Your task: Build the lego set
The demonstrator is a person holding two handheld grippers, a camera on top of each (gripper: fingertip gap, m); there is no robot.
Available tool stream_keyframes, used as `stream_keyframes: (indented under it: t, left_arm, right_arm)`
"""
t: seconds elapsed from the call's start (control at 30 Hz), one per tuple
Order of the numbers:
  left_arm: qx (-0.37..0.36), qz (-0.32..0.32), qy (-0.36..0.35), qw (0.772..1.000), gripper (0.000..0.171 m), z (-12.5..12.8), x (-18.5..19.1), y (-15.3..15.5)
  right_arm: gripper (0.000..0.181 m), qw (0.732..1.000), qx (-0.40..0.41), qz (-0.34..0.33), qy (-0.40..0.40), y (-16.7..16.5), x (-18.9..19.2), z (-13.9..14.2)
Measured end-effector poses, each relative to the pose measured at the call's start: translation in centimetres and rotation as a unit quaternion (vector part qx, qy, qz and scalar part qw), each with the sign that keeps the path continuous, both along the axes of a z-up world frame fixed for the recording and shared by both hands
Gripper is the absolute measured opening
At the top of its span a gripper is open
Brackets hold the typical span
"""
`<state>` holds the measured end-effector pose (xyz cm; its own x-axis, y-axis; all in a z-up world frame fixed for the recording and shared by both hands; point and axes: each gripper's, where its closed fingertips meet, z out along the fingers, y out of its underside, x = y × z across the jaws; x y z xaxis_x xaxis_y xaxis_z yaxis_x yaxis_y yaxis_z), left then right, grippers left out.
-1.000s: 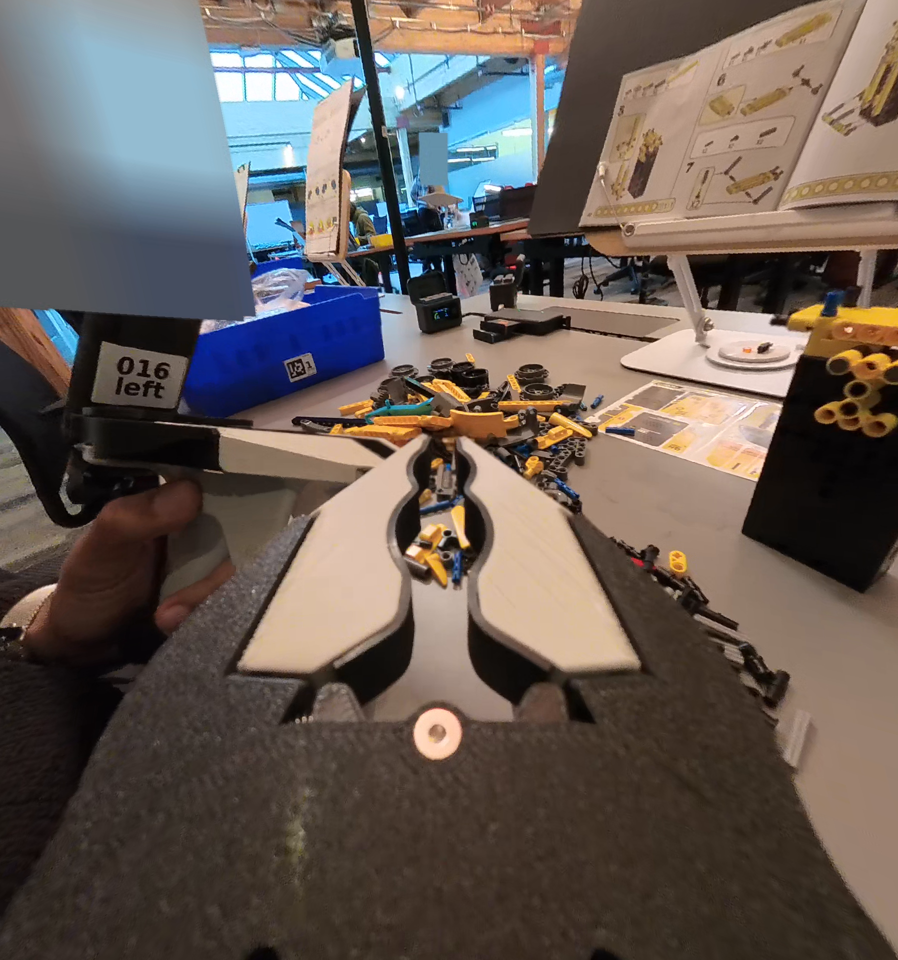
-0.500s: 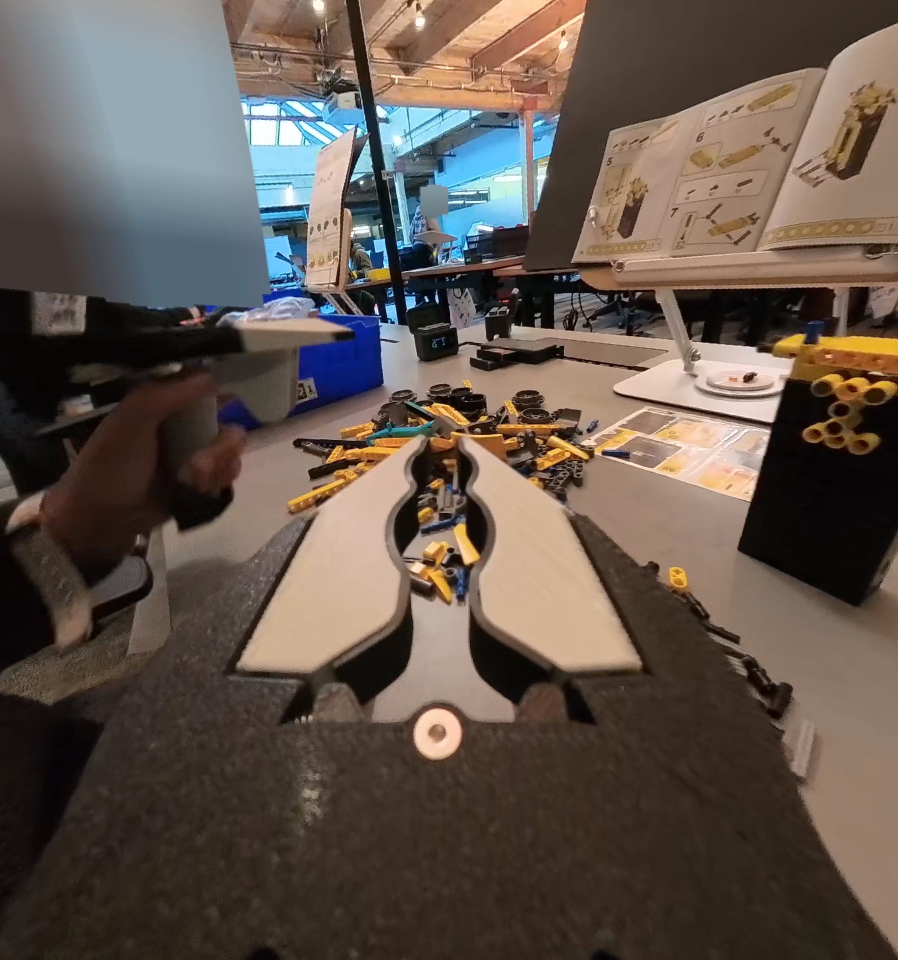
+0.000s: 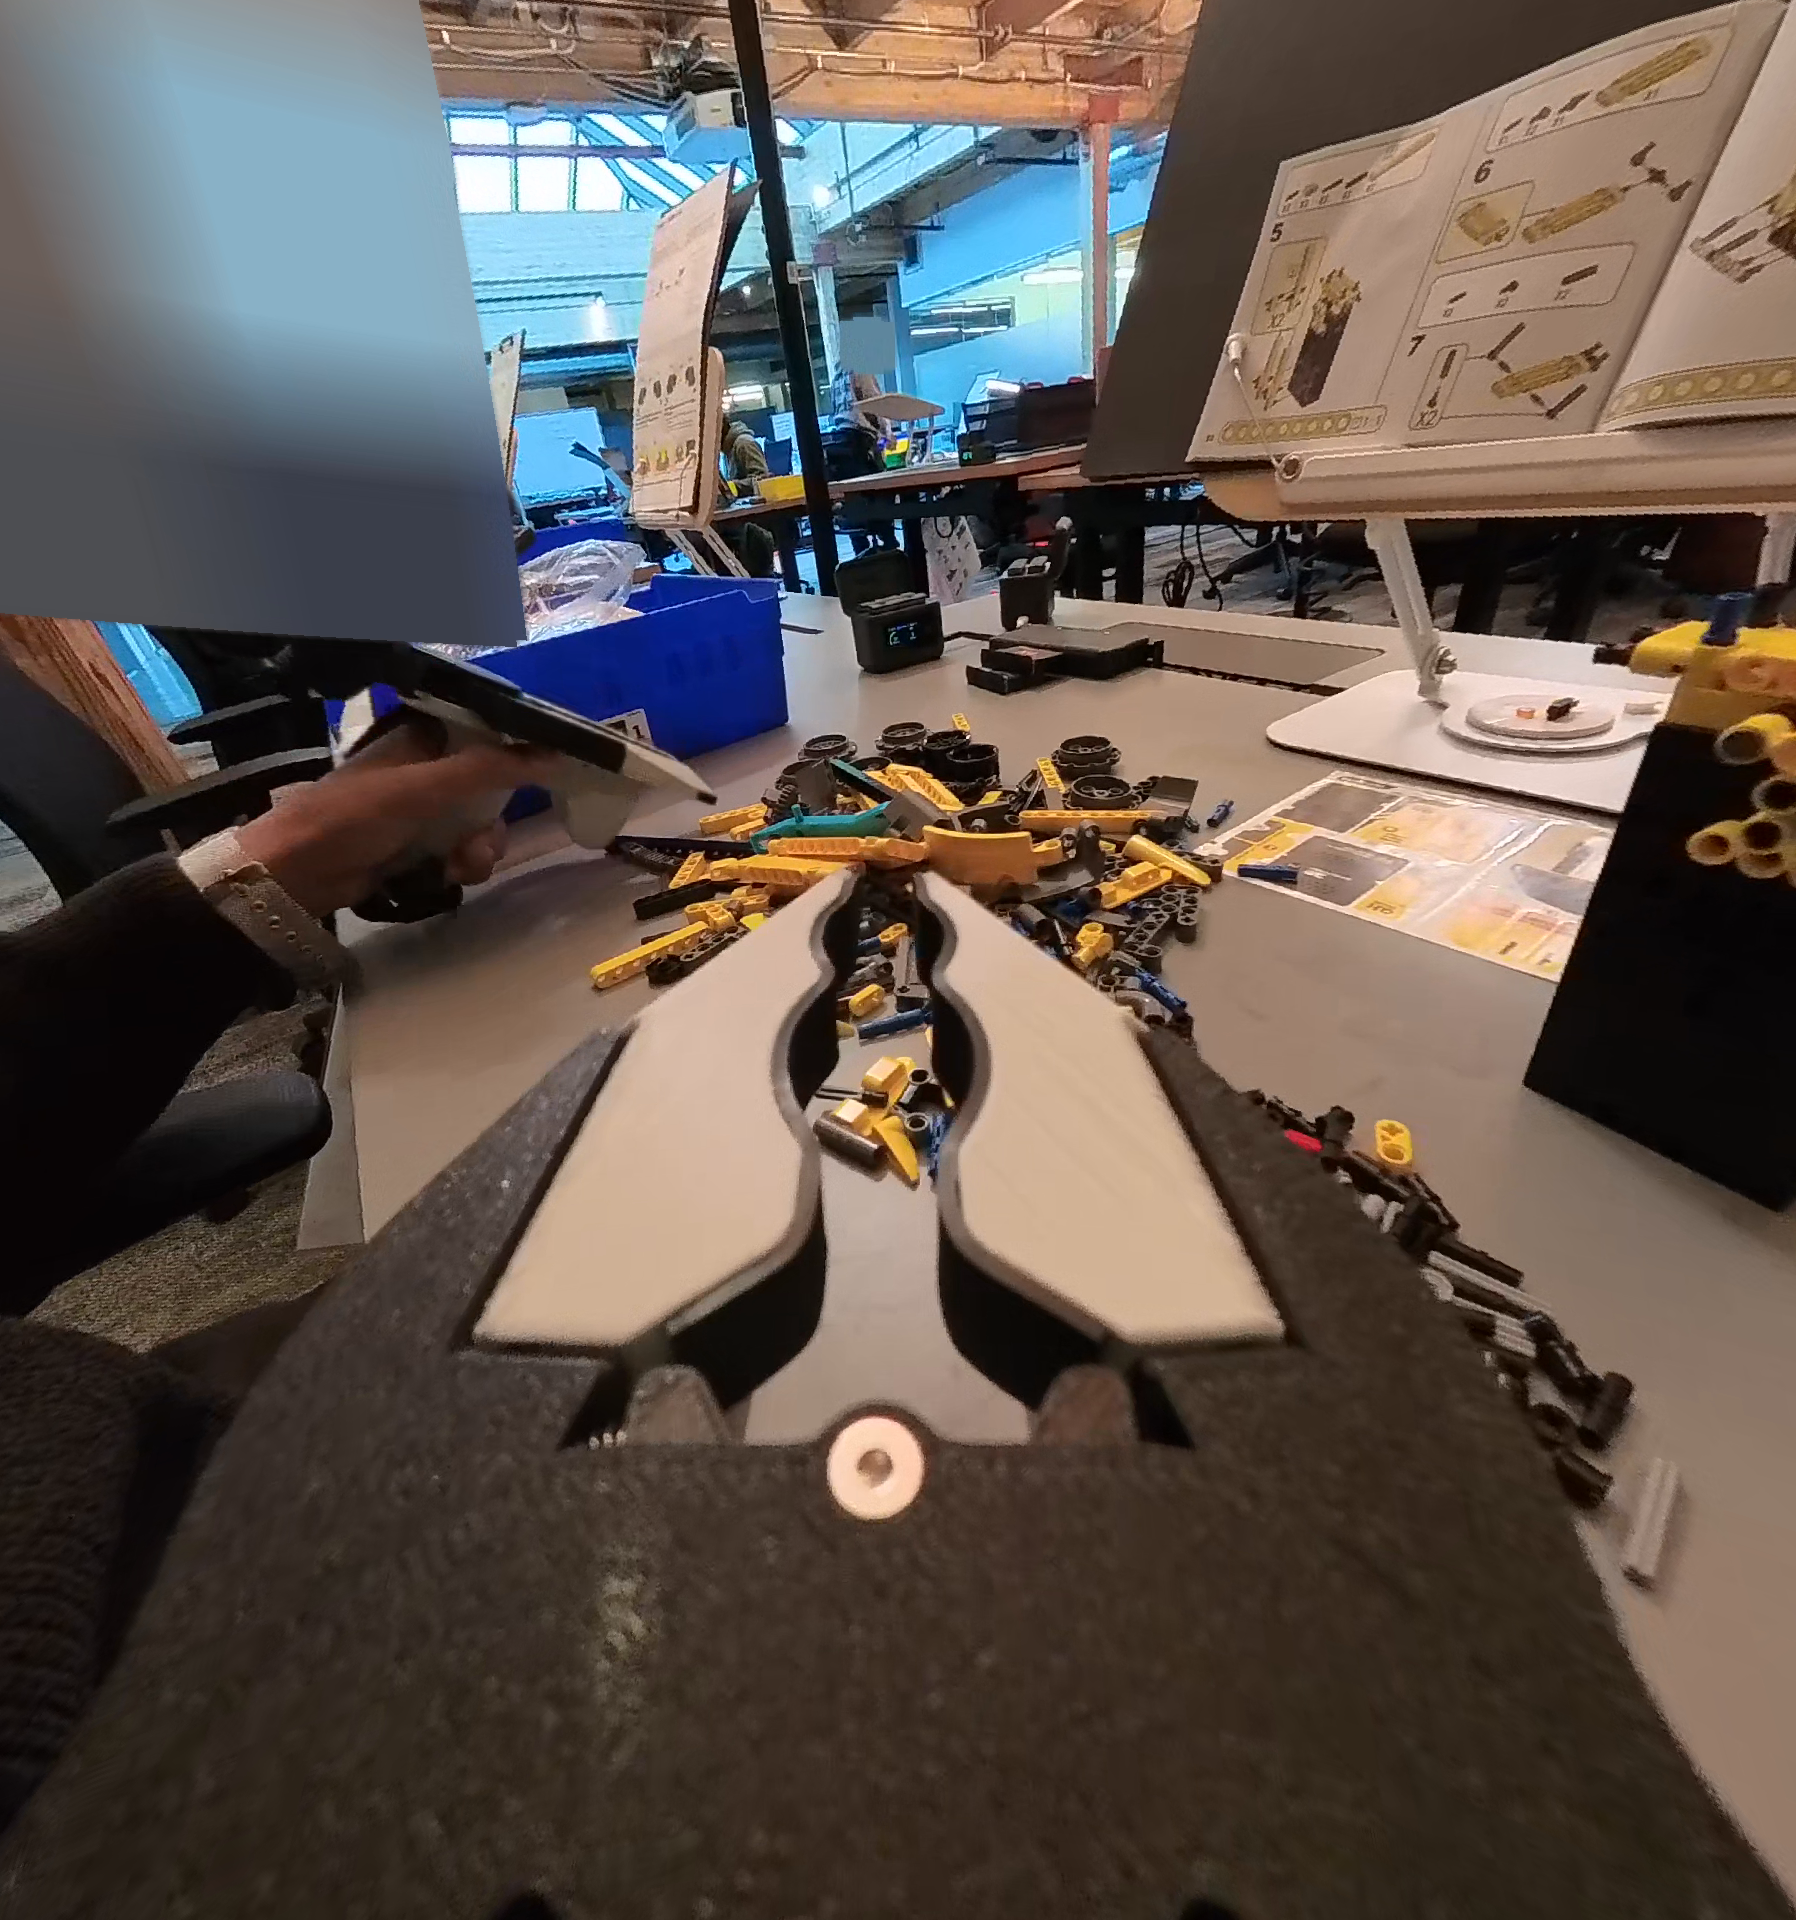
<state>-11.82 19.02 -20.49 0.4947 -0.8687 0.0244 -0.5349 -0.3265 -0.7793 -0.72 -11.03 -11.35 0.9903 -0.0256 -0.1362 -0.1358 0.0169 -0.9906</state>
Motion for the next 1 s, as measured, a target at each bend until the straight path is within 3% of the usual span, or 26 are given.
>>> stream_keyframes:
  t: [0.23, 0.27, 0.3, 0.4, 0.5, 0.6, 0.7, 0.77, 0.87, 0.93, 1.0]
  left_arm:
    - [-0.021, -0.034, 0.026, 0.999, 0.021, -1.3, 0.4, -0.8]
    - [-0.022, -0.031, 0.024, 0.999, 0.008, -1.2, 0.3, -0.8]
    - [-0.016, -0.031, 0.016, 0.999, 0.008, -0.9, 0.3, -0.7]
    - [0.017, -0.022, -0.019, 0.999, 0.008, 1.4, 0.2, -0.4]
    - [0.048, -0.038, -0.076, 0.995, 0.007, 5.4, 0.5, -1.7]
    - [0.054, -0.158, -0.139, 0.976, 0.007, 9.6, 2.4, -7.9]
    - [0.04, -0.342, -0.155, 0.926, 0.007, 11.0, 4.0, -17.9]
    - [0.032, -0.457, -0.129, 0.879, 0.007, 9.7, 4.2, -24.8]
    - [0.016, -0.558, -0.067, 0.827, 0.007, 6.0, 4.1, -32.1]
    - [0.018, -0.593, -0.022, 0.804, 0.007, 3.3, 4.0, -34.6]
    - [0.022, -0.603, 0.007, 0.798, 0.007, 1.4, 4.2, -35.4]
  right_arm:
    - [0.009, 1.0, 0.003, -0.001, -0.002, 0.2, 0.0, 0.1]
    - [0.009, 1.0, 0.003, -0.001, -0.003, 0.2, 0.0, 0.1]
    - [0.009, 1.0, 0.004, -0.002, -0.003, 0.2, -0.1, 0.2]
    - [0.009, 1.0, 0.004, -0.003, -0.003, 0.2, -0.1, 0.3]
    - [0.009, 1.0, 0.004, -0.004, -0.003, 0.1, -0.1, 0.4]
    - [0.009, 1.0, 0.009, -0.006, -0.002, -0.2, -0.1, 0.6]
    - [0.007, 0.999, 0.029, -0.038, -0.021, -1.0, 1.4, 1.2]
    - [0.002, 0.995, 0.046, -0.078, -0.045, -2.9, 2.7, 2.0]
    - [0.0, 0.986, 0.057, -0.137, -0.079, -5.8, 5.0, 2.6]
    - [0.0, 0.984, 0.054, -0.151, -0.073, -6.6, 6.1, 2.4]
    - [0.0, 0.988, 0.06, -0.136, -0.04, -6.5, 6.2, 2.2]
